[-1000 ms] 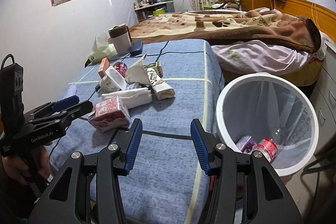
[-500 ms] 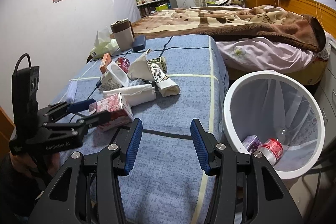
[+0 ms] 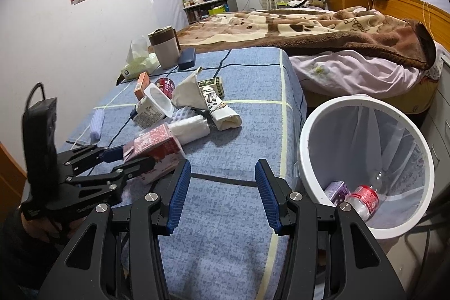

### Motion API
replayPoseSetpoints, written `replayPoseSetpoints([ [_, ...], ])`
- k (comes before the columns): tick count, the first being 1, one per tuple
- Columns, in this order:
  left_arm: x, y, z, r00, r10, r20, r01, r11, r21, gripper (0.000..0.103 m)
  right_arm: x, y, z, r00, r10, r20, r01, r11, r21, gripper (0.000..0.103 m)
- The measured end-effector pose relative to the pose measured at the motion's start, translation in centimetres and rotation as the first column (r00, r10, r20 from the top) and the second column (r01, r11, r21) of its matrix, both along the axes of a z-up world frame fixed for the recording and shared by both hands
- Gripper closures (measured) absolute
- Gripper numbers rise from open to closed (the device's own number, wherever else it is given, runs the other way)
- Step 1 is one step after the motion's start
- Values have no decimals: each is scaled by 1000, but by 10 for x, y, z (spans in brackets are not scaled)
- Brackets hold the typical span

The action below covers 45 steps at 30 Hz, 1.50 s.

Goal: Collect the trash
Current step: 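Grasp the pink milk carton with left tool while right tool returns to the bed, then grasp the crumpled white tissue with the right tool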

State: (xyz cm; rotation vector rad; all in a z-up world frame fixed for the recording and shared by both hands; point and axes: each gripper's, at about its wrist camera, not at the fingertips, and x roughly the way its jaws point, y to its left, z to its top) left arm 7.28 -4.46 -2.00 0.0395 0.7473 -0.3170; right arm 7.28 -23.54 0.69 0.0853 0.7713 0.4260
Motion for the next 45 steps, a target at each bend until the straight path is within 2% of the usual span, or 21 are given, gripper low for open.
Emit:
replayPoseSetpoints([
  [5, -15, 15, 12, 999, 43, 26, -42, 999, -33, 60, 4, 6, -2, 1000, 16, -14, -16, 1000, 4, 54],
  [9, -22, 36, 21, 992, 117, 43, -114, 992, -56, 60, 7, 16, -5, 999, 40, -23, -40, 999, 5, 54],
  [15, -20, 70, 25, 964, 261, 45, -259, 964, -56, 60, 18, 39, -8, 995, 85, -44, -85, 996, 10, 54],
  [20, -17, 92, 19, 944, 327, 36, -324, 944, -58, 60, 30, 61, -14, 992, 98, -73, -98, 995, 10, 54],
  [26, -16, 103, 10, 941, 337, 19, -335, 940, -69, 60, 43, 93, -16, 993, 89, -82, -89, 996, -5, 54],
  [35, -17, 118, 2, 936, 352, -3, -351, 932, -93, 60, 64, 114, -30, 992, -21, -122, 18, 999, -27, 54],
  [41, -17, 119, -4, 940, 342, -13, -341, 934, -107, 60, 64, 95, -39, 977, -74, -199, 66, 997, -43, 48],
  [45, -16, 119, -7, 941, 337, -21, -337, 934, -117, 60, 67, 81, -47, 960, -82, -269, 97, 994, 42, 49],
])
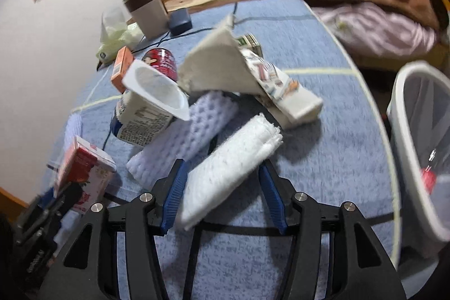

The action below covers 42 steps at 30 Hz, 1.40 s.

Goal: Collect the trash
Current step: 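Grasp the crumpled white tissue with the right tool, then carry the pink carton with left tool while right tool carries the tissue to the wastebasket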

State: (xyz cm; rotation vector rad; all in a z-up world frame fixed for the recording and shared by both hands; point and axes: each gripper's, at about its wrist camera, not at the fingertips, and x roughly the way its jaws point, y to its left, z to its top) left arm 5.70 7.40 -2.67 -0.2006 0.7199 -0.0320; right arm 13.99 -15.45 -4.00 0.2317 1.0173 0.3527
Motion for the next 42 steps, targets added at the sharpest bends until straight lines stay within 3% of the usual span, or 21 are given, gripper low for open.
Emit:
replayPoseSetpoints([
  [2, 1, 0, 0, 1000, -4, -3, 4, 1000, -3, 60, 0, 1, -2, 1000, 13, -10, -13, 1000, 28, 71],
  [5, 1, -3, 0, 1000, -12, -4, 12, 1000, 0, 60, -4, 3, -1, 999, 35, 0, -35, 998, 44, 81],
  [8, 0, -7, 2, 1000, -16, -2, 16, 1000, 3, 60, -11, 0, 6, 998, 57, 30, -58, 997, 44, 84],
  [22, -1, -49, 21, 997, -69, 23, 68, 997, 29, 60, -49, -34, 40, 981, 105, 163, -106, 994, -5, 85],
  [42, 22, -118, 36, 987, -160, 15, 158, 984, 82, 60, -52, -93, 47, 977, -25, 210, 22, 1000, 18, 85],
])
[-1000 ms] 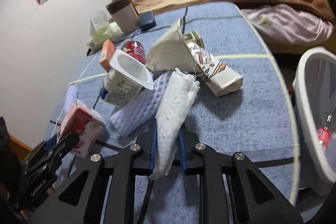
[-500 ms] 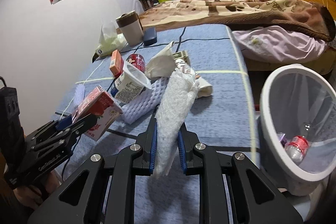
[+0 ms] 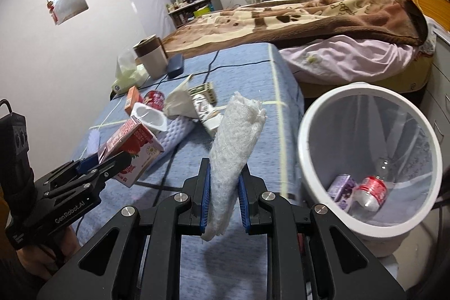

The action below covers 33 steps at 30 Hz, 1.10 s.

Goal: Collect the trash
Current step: 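Carry the pink carton with left tool while right tool carries the tissue to the wastebasket, then open left tool dropping the carton while right tool drops the tissue into the wastebasket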

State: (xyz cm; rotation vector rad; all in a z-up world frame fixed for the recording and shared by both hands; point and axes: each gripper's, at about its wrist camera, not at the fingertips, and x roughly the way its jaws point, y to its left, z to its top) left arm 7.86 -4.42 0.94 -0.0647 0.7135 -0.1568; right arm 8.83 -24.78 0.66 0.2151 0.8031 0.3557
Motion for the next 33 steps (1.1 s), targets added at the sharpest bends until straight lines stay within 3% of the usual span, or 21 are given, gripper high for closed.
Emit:
replayPoseSetpoints([
  [16, 26, -73, 4, 988, -155, 0, 155, 988, -24, 60, -5, -60, -2, 985, -169, 12, 169, 986, -3, 85],
  [33, 56, -158, -8, 939, -342, -26, 340, 938, -64, 60, -6, -112, -18, 950, -308, -38, 306, 950, -59, 84],
])
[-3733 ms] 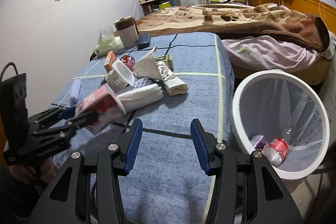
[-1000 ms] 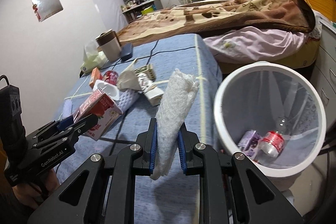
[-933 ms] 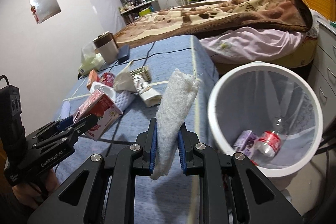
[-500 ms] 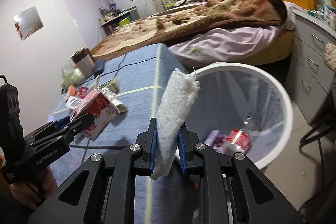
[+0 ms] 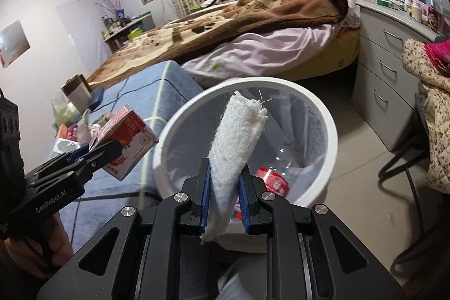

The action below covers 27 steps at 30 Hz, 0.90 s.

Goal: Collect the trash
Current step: 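Open left tool dropping the carton while right tool drops the tissue into the wastebasket, then move both open tools back over the bed cover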

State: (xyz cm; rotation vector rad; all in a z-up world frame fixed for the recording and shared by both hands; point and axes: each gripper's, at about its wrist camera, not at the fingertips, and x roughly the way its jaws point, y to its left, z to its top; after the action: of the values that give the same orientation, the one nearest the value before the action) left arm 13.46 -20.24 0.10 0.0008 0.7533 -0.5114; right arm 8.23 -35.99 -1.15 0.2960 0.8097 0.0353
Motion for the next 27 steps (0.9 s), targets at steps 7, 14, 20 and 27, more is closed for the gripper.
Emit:
replayPoseSetpoints([
  [7, 10, -20, -9, 999, -46, -24, 46, 999, -1, 60, 4, -5, -7, 999, -3, -50, 1, 1000, -32, 82],
  [14, 24, -25, -14, 996, -68, -58, 66, 997, -40, 56, 1, -13, -4, 999, -35, -26, 34, 999, -35, 44],
  [20, 20, -20, -6, 997, -69, -35, 67, 995, -69, 50, -3, -10, 2, 1000, -20, 12, 20, 999, -25, 44],
  [27, 9, -5, 2, 1000, -30, -6, 30, 998, -49, 50, -5, 4, 9, 998, 38, 44, -37, 999, -18, 44],
])
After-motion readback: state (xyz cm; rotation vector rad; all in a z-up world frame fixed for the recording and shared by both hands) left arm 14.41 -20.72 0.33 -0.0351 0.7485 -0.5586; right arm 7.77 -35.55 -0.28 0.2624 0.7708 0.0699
